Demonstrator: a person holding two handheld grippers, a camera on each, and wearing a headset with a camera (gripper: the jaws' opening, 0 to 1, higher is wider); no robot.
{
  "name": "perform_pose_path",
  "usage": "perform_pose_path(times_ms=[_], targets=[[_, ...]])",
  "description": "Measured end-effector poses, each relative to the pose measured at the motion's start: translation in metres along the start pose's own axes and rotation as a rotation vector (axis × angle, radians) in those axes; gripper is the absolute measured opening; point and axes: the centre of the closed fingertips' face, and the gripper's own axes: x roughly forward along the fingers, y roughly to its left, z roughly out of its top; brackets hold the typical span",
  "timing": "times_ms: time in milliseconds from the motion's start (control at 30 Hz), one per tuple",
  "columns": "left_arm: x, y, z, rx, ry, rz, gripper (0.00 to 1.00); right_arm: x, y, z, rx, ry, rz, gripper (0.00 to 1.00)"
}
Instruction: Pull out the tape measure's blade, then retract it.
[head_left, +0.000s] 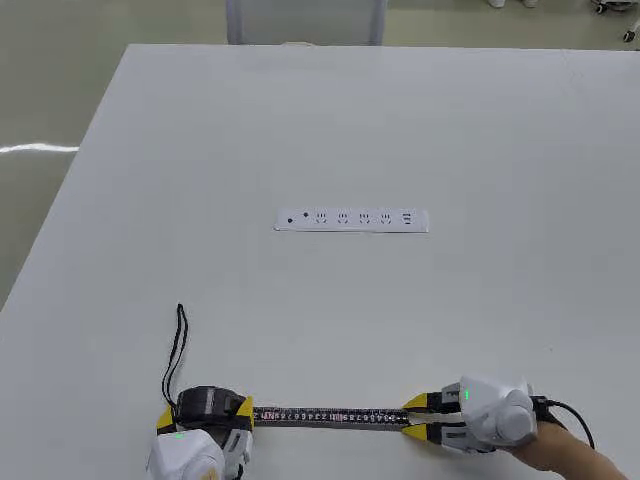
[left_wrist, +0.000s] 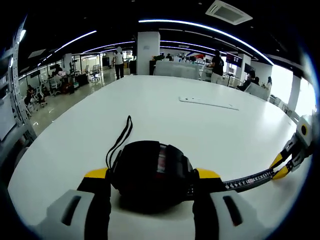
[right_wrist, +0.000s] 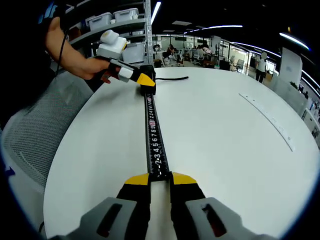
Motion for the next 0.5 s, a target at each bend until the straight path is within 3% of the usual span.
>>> perform_pose_path(times_ms=[500], targets=[[0.0002, 0.0002, -0.0014, -0.007, 0.042, 0.009, 0.62, -0.0009, 0.0000, 0.0033, 0.005, -0.010, -0.009, 0.13]])
